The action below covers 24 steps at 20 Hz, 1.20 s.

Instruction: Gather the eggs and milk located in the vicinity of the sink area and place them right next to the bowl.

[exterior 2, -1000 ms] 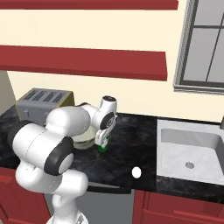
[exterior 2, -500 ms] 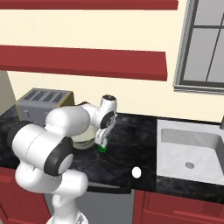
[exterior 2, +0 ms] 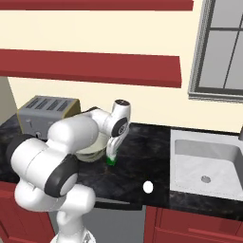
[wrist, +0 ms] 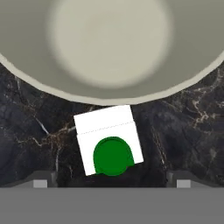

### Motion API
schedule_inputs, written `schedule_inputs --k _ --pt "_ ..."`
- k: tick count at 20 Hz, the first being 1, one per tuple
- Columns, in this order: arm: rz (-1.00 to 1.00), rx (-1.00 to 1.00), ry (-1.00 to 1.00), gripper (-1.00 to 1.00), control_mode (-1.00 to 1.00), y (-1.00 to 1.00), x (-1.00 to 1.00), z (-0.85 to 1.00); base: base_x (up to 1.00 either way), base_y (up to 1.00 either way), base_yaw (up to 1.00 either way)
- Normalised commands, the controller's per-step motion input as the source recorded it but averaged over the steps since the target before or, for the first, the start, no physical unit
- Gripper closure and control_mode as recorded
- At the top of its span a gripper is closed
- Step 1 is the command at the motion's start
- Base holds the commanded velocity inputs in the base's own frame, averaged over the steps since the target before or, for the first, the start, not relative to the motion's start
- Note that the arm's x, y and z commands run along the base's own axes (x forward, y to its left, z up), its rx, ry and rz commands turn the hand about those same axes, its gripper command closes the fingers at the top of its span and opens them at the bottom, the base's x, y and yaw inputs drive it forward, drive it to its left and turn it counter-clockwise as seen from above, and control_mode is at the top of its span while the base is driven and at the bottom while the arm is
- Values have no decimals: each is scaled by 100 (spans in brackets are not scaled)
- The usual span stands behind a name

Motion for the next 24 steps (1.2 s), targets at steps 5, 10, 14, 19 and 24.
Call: schedule_inputs --k 5,10,14,19,24 --pt "0 -3 0 -100 -100 -39 -16 7 0 0 0" --pt "-18 -3 2 -100 -100 -53 -47 4 0 0 0" --pt "-56 -8 9 -100 -100 -65 -7 -5 0 0 0" --pt "-71 -5 23 -100 -100 -77 11 0 0 0 0" --pt "-49 0 7 -100 -100 -50 -19 0 0 0 0"
